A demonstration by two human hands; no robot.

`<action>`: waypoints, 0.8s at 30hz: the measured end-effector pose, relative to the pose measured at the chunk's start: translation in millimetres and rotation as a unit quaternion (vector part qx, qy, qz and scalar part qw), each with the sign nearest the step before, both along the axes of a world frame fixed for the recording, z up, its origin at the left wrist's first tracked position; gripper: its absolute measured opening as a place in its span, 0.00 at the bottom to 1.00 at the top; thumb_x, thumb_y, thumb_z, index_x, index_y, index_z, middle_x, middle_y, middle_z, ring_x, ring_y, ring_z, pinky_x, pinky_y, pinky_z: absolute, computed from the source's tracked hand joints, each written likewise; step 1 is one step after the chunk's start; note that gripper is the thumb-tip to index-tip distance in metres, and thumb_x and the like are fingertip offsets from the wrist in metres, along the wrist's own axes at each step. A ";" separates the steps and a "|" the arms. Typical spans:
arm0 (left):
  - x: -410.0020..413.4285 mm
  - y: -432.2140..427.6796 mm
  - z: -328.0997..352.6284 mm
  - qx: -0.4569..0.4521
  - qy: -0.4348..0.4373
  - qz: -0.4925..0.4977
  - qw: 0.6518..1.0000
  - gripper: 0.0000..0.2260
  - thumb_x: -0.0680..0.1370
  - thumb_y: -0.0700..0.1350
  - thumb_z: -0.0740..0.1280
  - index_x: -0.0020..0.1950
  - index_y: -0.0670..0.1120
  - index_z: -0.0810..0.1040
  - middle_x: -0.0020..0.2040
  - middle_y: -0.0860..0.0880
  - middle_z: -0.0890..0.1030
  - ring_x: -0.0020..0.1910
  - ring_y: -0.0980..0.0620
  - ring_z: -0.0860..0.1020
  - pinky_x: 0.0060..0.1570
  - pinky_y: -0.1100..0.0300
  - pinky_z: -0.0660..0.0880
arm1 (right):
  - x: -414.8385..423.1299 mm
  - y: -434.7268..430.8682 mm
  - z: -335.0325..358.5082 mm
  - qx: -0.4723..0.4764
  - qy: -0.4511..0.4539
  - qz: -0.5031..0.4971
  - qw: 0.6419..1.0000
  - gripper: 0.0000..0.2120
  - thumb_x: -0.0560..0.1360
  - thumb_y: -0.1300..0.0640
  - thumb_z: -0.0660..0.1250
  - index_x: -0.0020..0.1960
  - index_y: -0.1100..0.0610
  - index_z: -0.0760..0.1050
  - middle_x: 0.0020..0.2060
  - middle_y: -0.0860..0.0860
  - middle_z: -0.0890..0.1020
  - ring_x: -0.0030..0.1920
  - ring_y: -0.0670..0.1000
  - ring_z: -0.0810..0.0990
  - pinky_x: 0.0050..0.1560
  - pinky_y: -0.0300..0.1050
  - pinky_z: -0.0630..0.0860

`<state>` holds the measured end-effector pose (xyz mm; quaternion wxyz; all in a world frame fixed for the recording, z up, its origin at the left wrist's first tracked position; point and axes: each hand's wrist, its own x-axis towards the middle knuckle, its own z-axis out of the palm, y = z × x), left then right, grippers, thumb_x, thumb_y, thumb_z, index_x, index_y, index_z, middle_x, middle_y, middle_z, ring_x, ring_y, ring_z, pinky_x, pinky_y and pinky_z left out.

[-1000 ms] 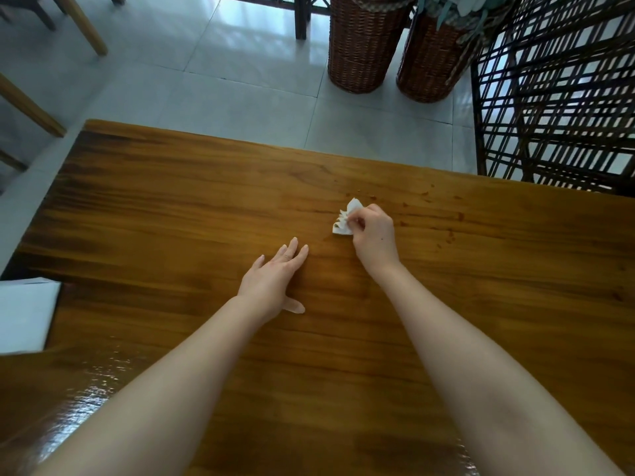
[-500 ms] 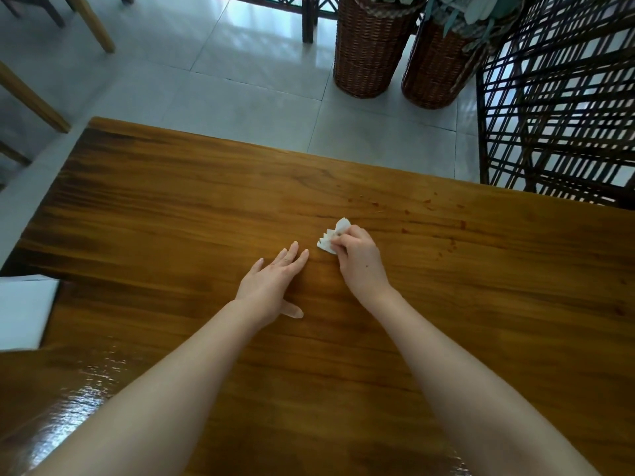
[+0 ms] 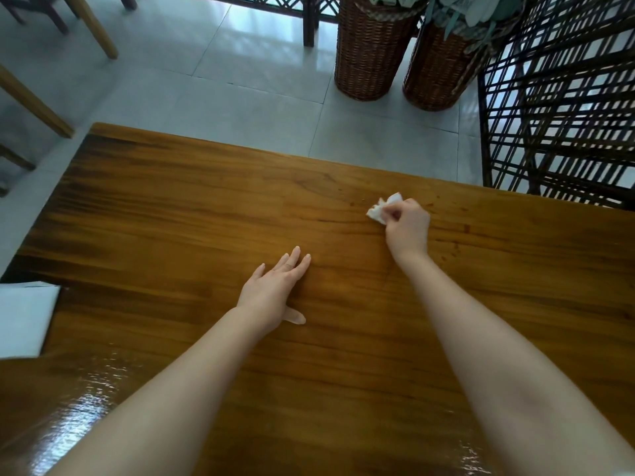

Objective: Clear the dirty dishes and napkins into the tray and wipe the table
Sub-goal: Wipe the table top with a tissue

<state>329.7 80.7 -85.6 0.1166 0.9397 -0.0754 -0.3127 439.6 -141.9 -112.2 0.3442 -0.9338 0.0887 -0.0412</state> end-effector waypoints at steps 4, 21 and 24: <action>0.0 -0.5 1.8 0.000 0.002 -0.001 1.000 0.50 0.70 0.50 0.76 0.79 0.55 0.42 0.79 0.53 0.40 0.78 0.54 0.44 0.76 0.49 0.47 | 16.1 -7.9 -2.5 -0.027 0.011 -0.049 0.998 0.07 0.77 0.65 0.65 0.49 0.63 0.82 0.49 0.56 0.79 0.51 0.54 0.76 0.47 0.38 0.68; -2.1 -0.3 -2.3 0.000 -0.010 0.003 1.000 0.51 0.69 0.50 0.76 0.79 0.56 0.42 0.79 0.54 0.40 0.78 0.54 0.44 0.75 0.49 0.47 | 33.5 12.4 -1.2 -0.023 -0.024 -0.024 0.999 0.07 0.77 0.63 0.66 0.51 0.64 0.81 0.48 0.57 0.82 0.49 0.53 0.78 0.45 0.38 0.70; -1.2 -3.1 -4.8 0.015 -0.012 0.006 1.000 0.51 0.69 0.50 0.76 0.79 0.56 0.42 0.79 0.54 0.40 0.78 0.54 0.44 0.75 0.49 0.47 | 28.5 31.3 -0.3 -0.014 -0.028 -0.023 0.999 0.07 0.78 0.63 0.65 0.48 0.63 0.81 0.45 0.56 0.82 0.47 0.52 0.78 0.43 0.37 0.69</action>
